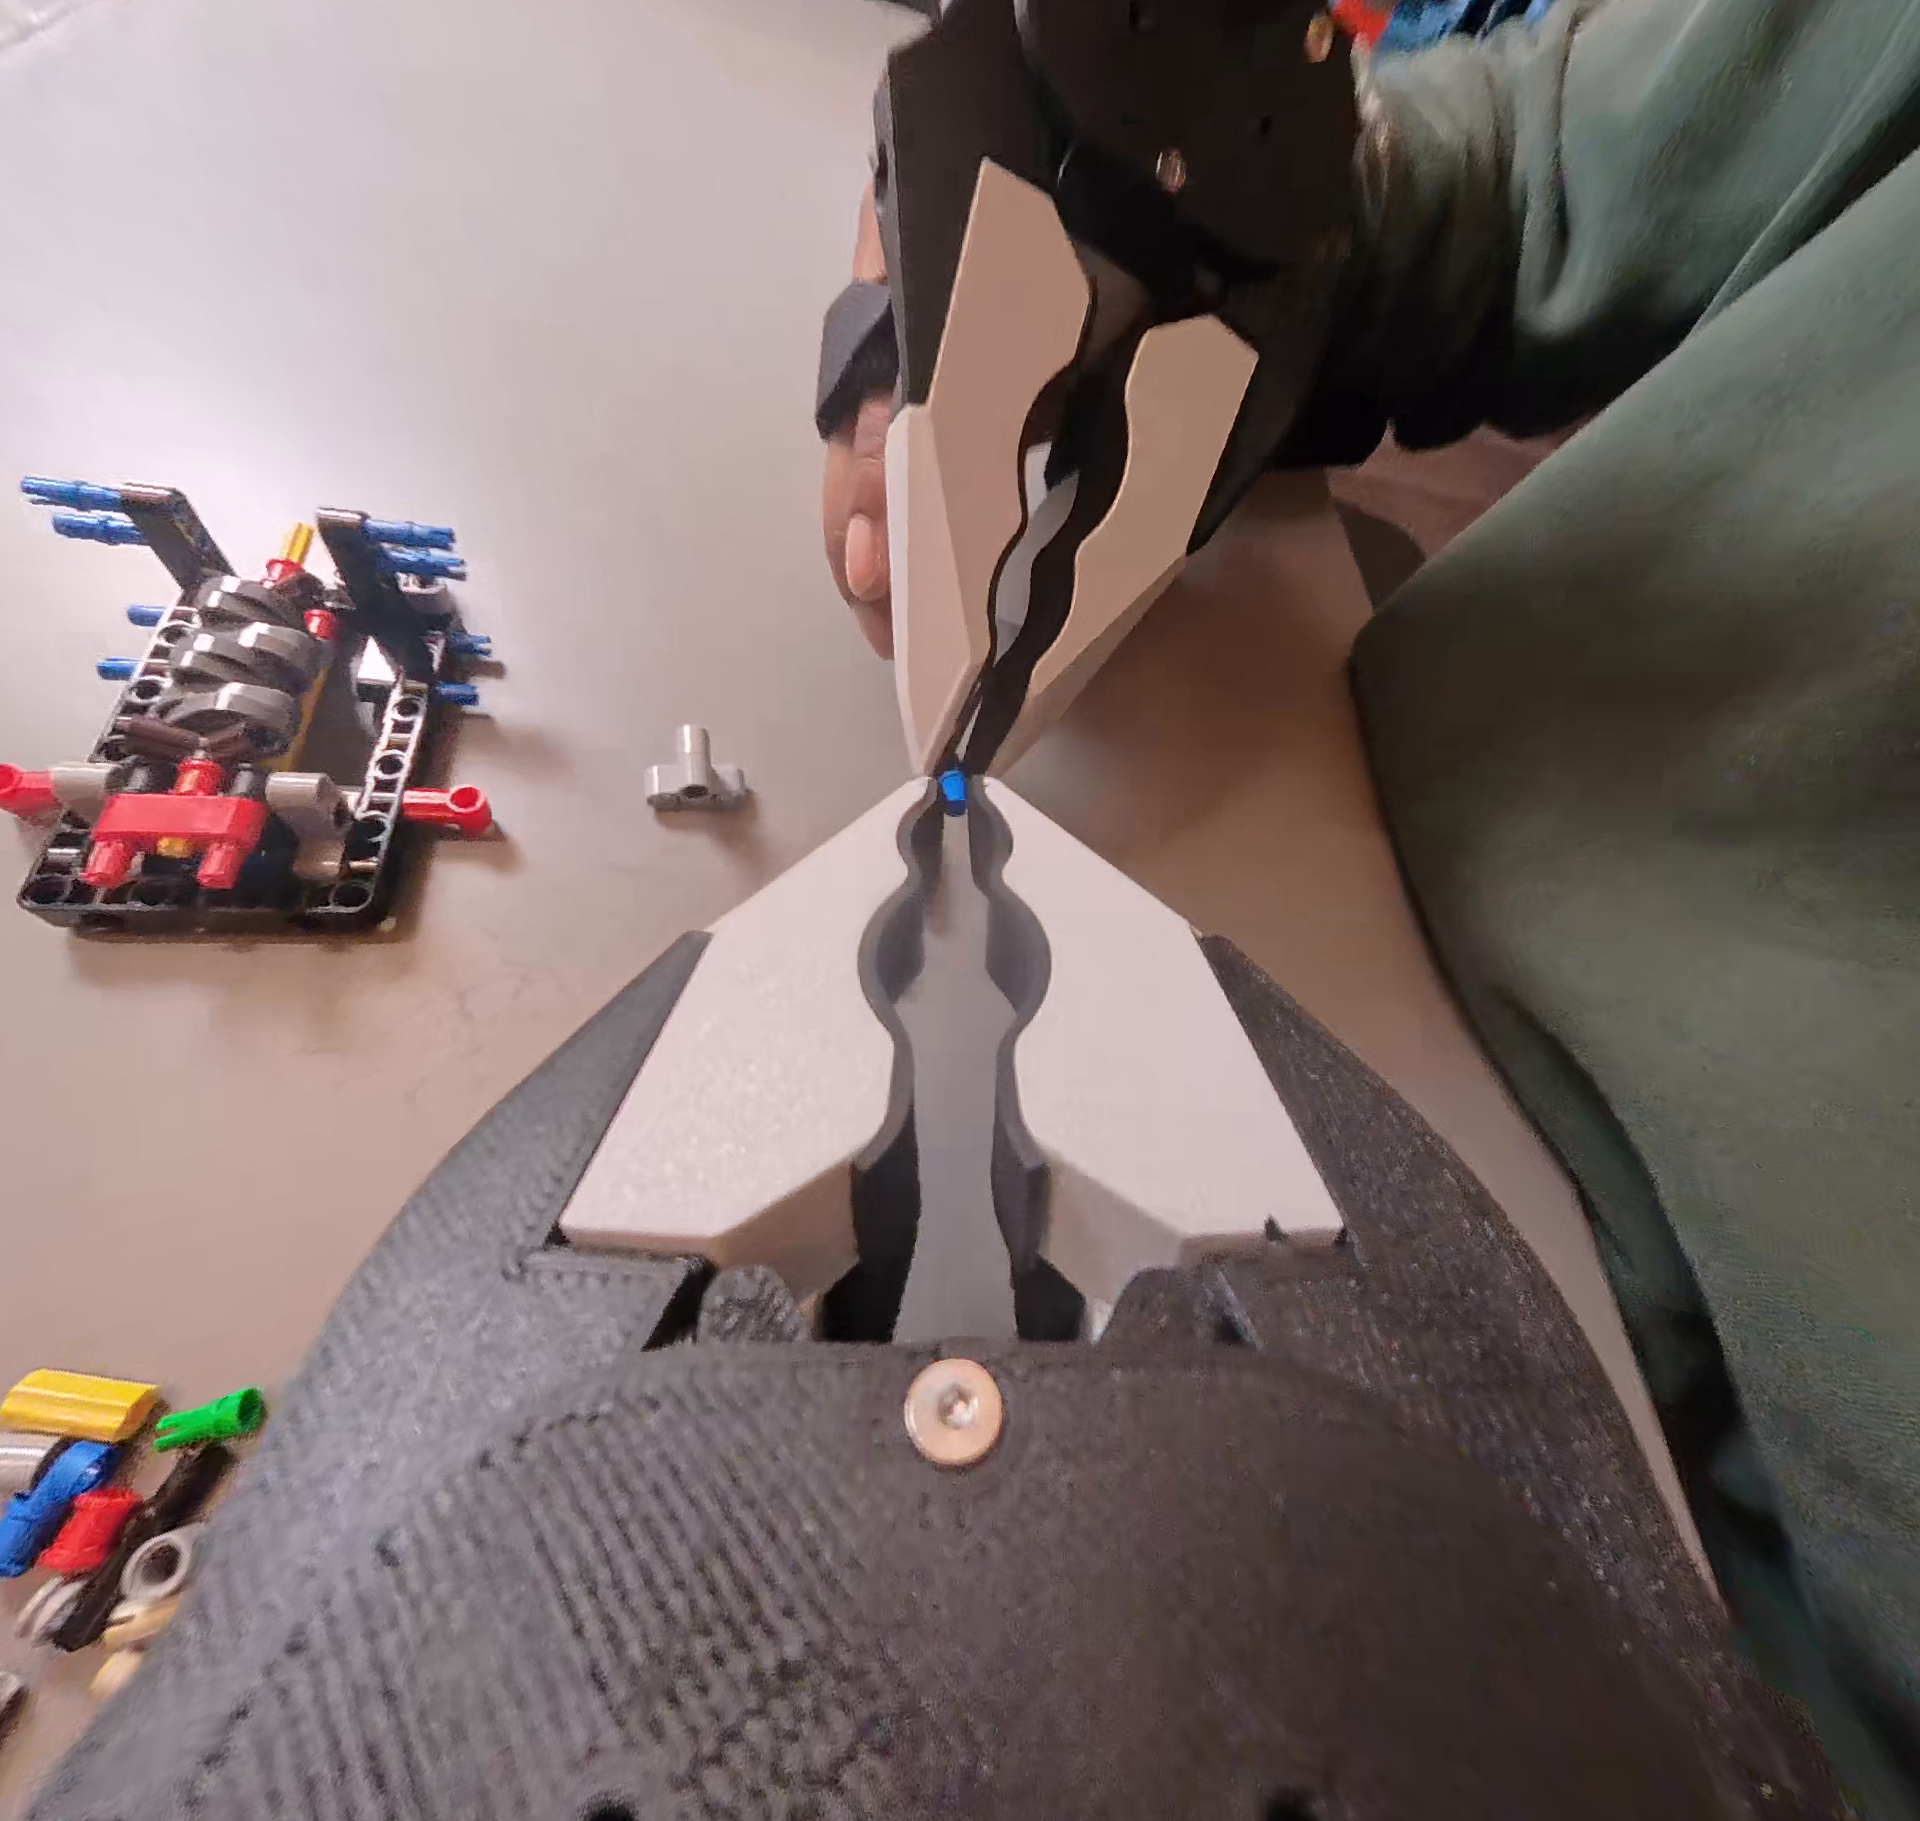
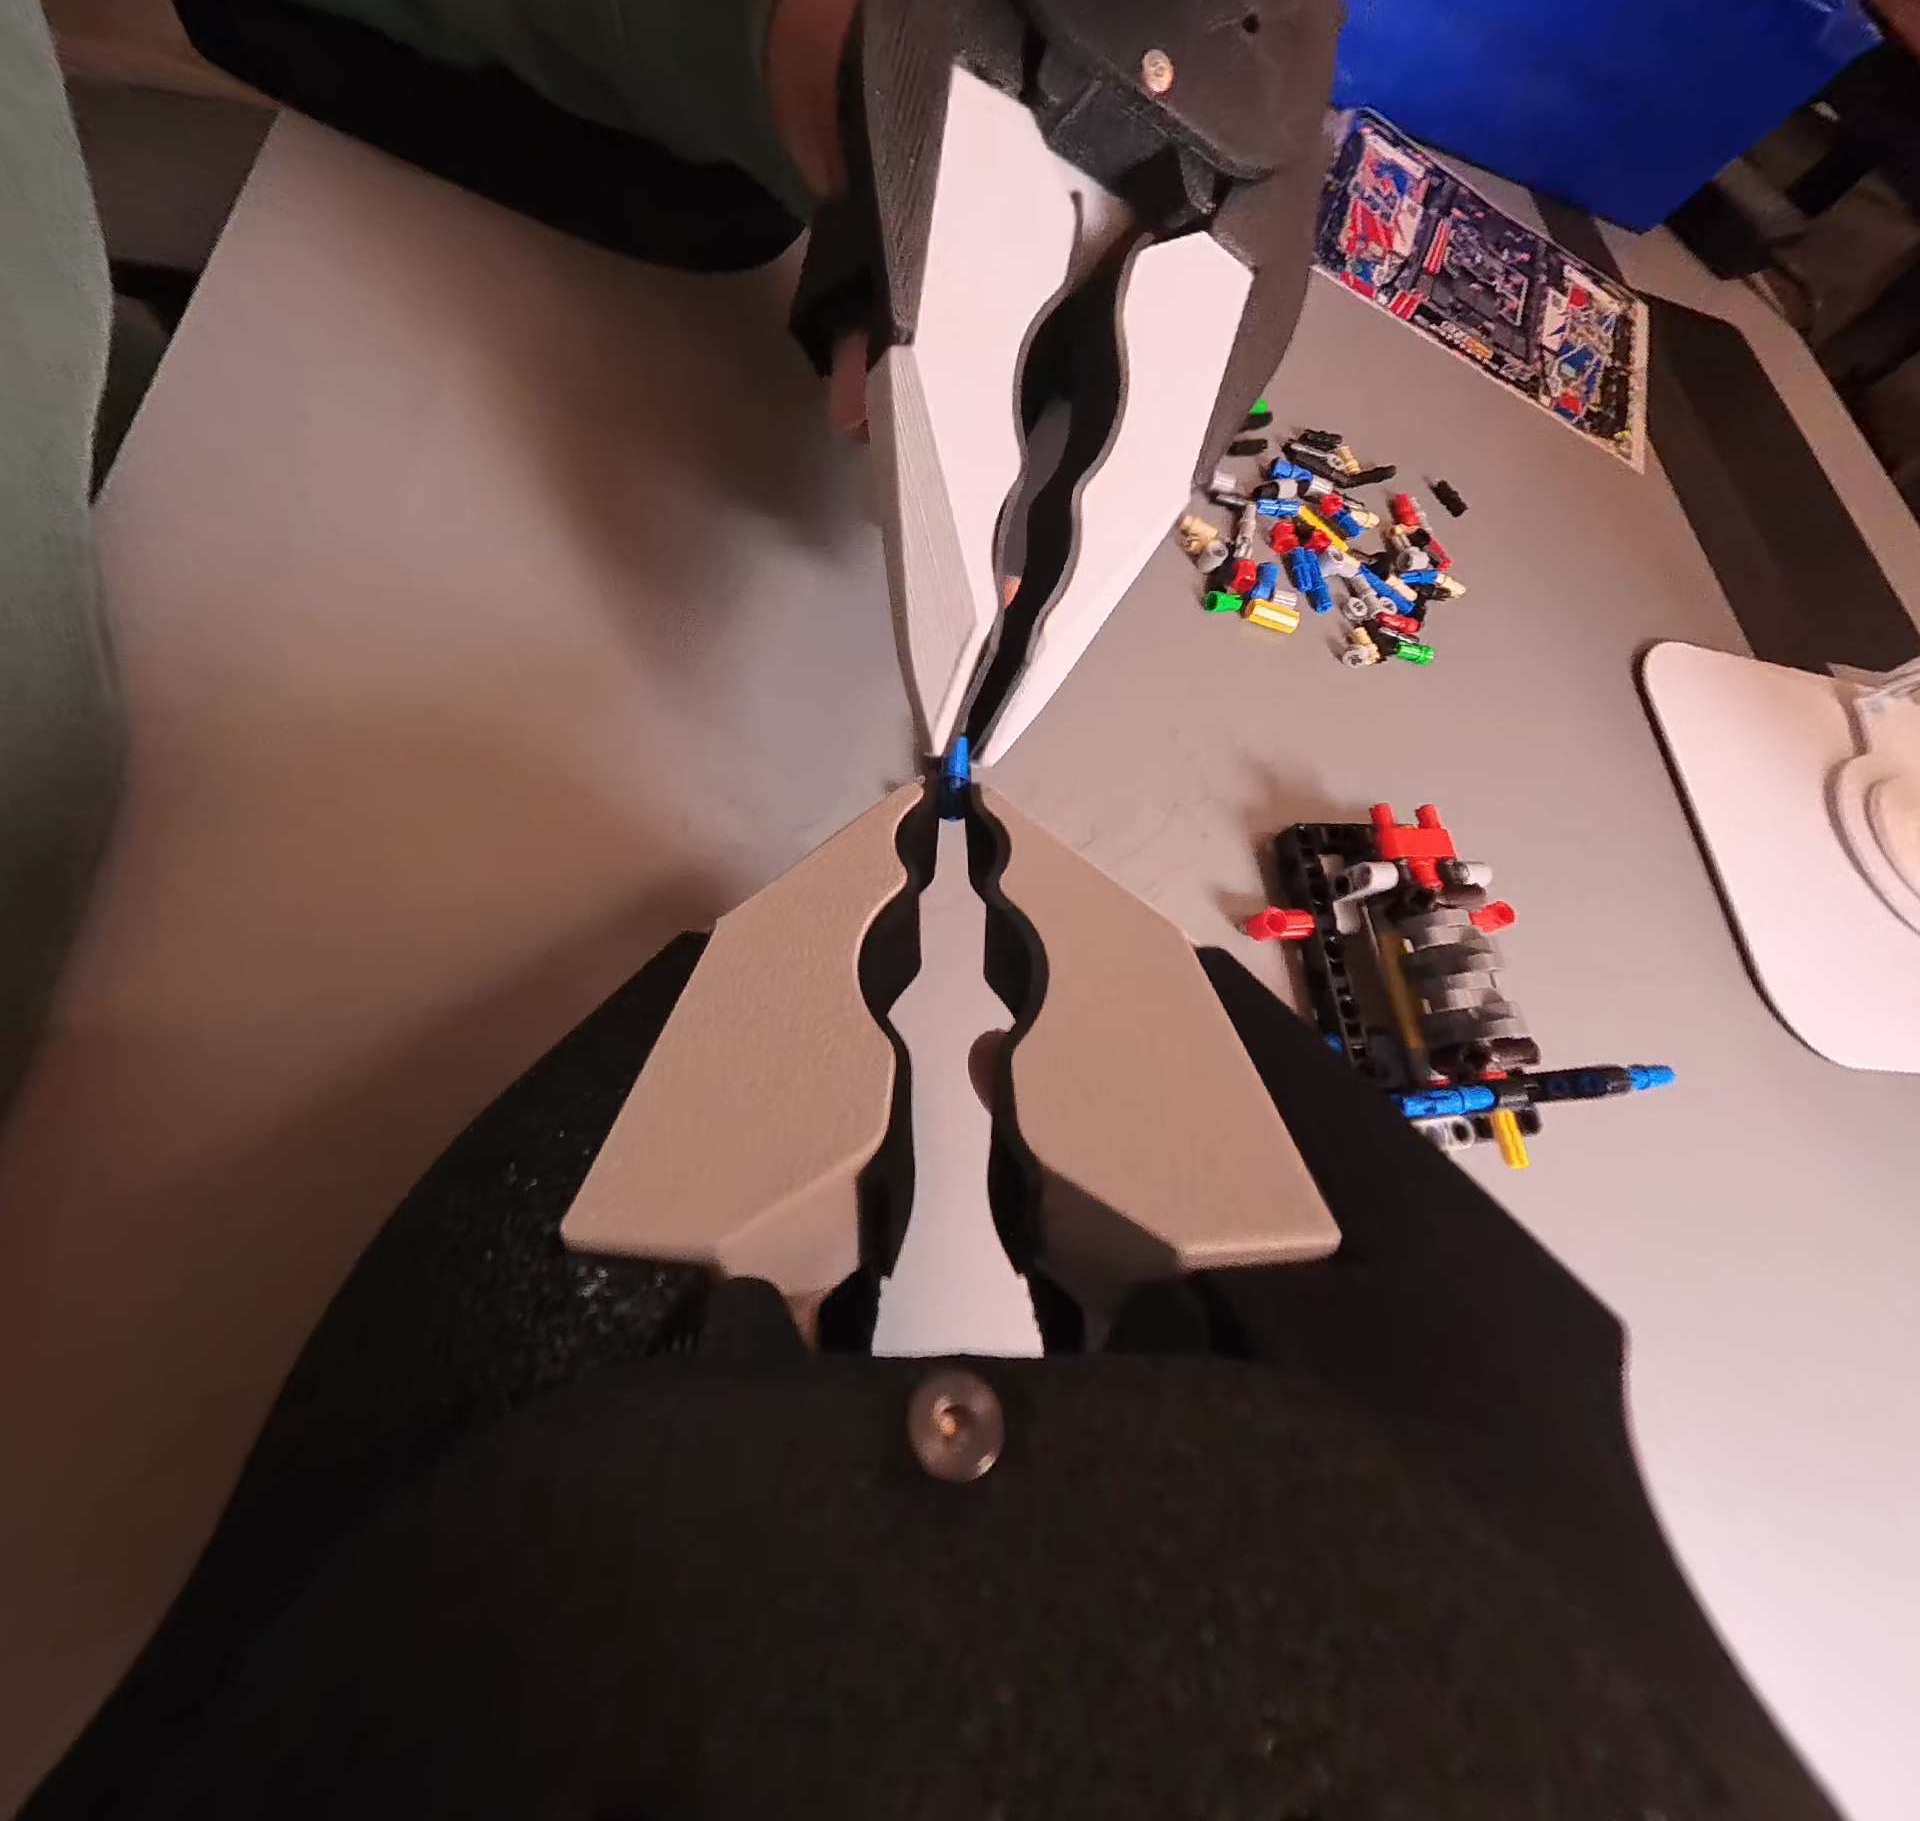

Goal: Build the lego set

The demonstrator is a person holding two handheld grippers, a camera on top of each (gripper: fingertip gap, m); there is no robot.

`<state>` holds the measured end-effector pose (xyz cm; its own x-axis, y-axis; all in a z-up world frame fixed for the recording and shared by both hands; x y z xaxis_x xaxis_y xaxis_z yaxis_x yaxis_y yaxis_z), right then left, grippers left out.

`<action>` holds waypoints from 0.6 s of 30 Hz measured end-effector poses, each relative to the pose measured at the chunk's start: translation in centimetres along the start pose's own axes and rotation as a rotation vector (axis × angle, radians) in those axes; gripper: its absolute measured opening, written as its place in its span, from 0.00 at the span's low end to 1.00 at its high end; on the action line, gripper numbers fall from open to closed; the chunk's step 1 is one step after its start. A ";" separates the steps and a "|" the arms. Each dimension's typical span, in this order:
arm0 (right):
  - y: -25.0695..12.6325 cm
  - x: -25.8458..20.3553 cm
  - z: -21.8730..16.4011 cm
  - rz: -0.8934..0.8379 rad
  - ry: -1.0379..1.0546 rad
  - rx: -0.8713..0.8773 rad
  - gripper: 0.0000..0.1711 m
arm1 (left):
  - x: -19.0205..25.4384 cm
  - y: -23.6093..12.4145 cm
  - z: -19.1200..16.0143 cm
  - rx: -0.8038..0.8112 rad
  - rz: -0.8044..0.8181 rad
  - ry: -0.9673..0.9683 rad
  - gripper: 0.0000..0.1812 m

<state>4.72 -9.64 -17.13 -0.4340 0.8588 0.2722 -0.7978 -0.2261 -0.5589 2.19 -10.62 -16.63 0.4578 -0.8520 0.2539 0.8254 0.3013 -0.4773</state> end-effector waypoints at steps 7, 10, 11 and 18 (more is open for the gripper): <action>-0.3 1.5 0.9 -0.011 0.223 0.146 0.01 | -0.8 -1.0 1.9 0.207 -0.077 -0.202 0.01; -1.5 2.7 2.2 0.034 0.425 0.329 0.01 | -0.9 -2.6 3.9 0.392 -0.116 -0.233 0.06; -2.0 3.4 2.7 0.061 0.544 0.412 0.01 | -1.2 -3.2 4.4 0.432 -0.083 -0.213 0.09; -4.8 6.8 5.3 0.320 1.177 0.929 0.01 | -0.6 -5.1 7.6 0.463 0.463 0.294 0.09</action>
<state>3.37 -5.15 -8.46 -0.4229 0.4839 -0.7662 -0.9043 -0.2806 0.3219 0.23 -8.39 -7.98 0.7407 -0.6534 -0.1562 0.6533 0.7548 -0.0592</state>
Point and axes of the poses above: each gripper's, where its closed fingertips meet, y out along the fingers, z out of its top, x = y × z across the jaws, the point moved 2 cm from there along -y, back along the fingers, and after that the axes turned 2 degrees about -x, right-handed, at the moved point
